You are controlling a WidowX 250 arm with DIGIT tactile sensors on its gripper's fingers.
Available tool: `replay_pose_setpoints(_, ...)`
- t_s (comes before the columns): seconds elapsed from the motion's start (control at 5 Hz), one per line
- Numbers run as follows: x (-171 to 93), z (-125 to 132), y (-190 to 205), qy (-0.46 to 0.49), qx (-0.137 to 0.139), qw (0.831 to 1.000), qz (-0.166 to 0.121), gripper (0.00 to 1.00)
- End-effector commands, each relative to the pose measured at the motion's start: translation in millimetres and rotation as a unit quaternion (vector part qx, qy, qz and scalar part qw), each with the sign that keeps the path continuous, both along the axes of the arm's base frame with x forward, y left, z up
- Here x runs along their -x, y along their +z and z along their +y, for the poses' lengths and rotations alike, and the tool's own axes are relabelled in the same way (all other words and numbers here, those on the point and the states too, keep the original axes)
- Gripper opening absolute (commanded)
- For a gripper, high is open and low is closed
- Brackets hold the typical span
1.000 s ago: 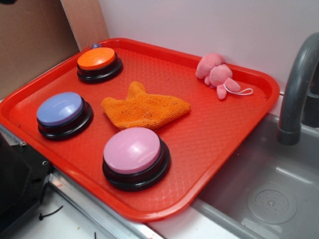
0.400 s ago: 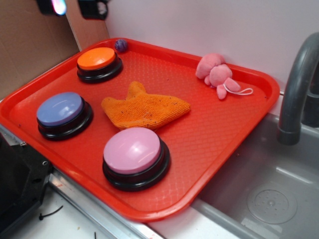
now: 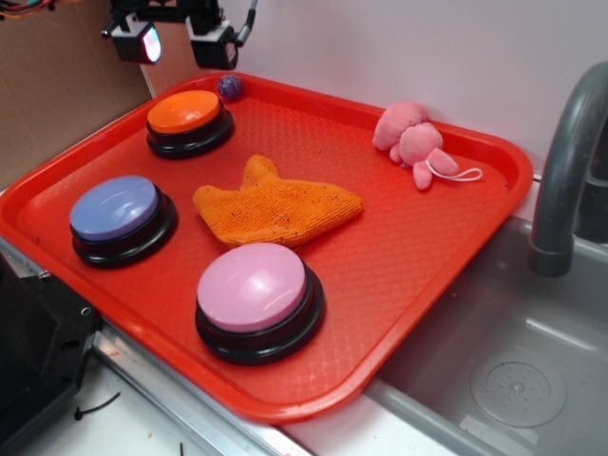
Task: Push the orange button.
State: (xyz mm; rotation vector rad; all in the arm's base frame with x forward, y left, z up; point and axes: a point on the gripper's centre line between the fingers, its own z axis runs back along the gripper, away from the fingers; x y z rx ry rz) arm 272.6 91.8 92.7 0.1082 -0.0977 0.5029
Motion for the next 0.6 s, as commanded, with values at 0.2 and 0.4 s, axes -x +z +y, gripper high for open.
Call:
replay_pose_setpoints(0.2, -2, 47, -35, 0.024, -0.003, 0.999, 0.028, 1.0)
replay_pose_setpoints(0.4, -2, 47, -44, 0.037, -0.002, 0.998, 0.041, 1.0)
